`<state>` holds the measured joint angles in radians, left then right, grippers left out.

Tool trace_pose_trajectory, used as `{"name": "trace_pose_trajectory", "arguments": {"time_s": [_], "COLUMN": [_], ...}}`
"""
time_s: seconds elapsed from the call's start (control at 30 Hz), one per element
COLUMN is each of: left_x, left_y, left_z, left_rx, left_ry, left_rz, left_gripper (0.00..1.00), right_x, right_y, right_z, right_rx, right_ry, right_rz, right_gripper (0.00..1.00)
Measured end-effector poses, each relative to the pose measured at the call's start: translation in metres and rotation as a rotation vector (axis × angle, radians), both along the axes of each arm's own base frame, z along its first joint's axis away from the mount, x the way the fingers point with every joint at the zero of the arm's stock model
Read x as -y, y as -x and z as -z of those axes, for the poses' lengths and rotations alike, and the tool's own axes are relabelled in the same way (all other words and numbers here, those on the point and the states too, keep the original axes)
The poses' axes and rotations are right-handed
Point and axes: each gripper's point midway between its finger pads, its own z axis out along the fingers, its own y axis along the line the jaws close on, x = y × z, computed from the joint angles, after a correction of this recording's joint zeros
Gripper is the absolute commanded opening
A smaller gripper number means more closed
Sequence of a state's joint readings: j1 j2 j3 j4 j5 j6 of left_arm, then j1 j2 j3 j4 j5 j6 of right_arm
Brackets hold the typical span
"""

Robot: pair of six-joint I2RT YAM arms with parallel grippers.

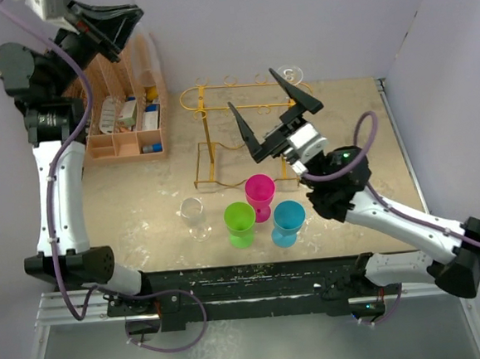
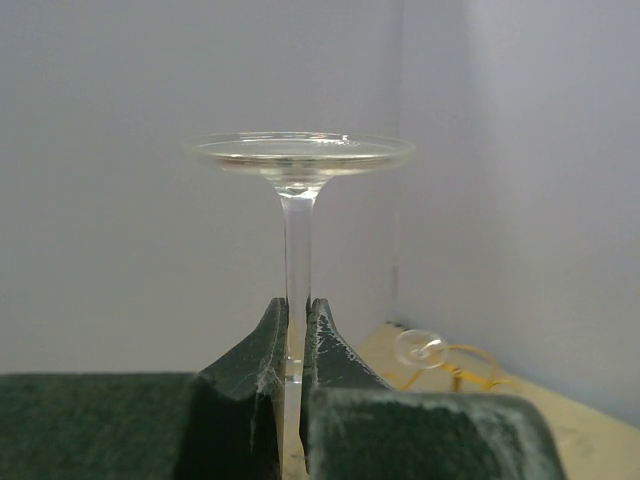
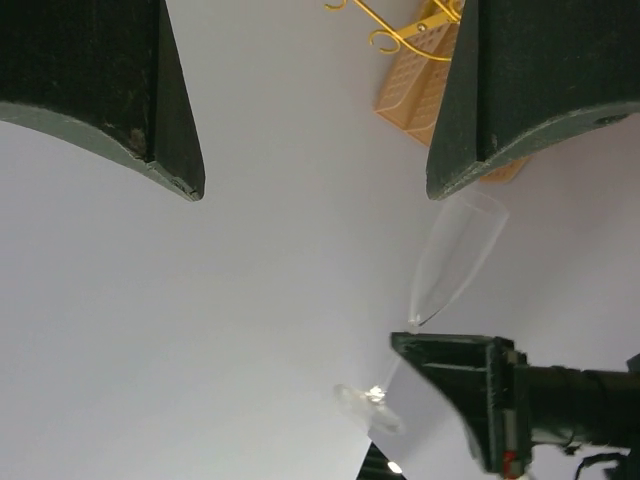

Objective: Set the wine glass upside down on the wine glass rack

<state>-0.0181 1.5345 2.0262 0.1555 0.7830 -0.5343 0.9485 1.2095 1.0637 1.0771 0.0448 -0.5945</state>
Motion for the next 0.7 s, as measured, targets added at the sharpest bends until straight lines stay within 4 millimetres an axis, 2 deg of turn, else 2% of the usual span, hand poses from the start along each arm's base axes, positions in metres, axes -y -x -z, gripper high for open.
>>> {"name": "trace_pose_trajectory", "arguments": {"time_s": [0.07,0.17,0.3,0.5,0.7], "left_x": [-0.021,-0.039,-0.036,-0.032,-0.046], "left_y": [0.000,-0.004,-0.025,-0.071,-0.106], "left_z": [0.004,0.013,0.041,0.113,0.167], "left_rx": [0.079,0.184,0.241,0.174,0.107], "left_ry": [-0.048,-0.115,-0.207,-0.279,-0.226], "left_rz": [-0.089,-0.151,-0.093,0.058,0.176], "left_gripper": [0.00,0.00,0.00,0.00,0.00], "right_x": [0.012,0.033,0.052,0.063,0.067], "right_y": [0.009,0.023,0.032,0.029,0.022], "right_z": [-0.007,-0.017,-0.018,0.012,0.040], "right_rx": [-0.020,-0.057,-0.125,-0.249,-0.383], "right_ry": [-0.007,-0.034,-0.058,-0.062,-0.038], "right_rz": [-0.013,-0.043,-0.060,-0.054,-0.038], "right_gripper": [1.00,1.00,1.00,1.00,1.00]}}
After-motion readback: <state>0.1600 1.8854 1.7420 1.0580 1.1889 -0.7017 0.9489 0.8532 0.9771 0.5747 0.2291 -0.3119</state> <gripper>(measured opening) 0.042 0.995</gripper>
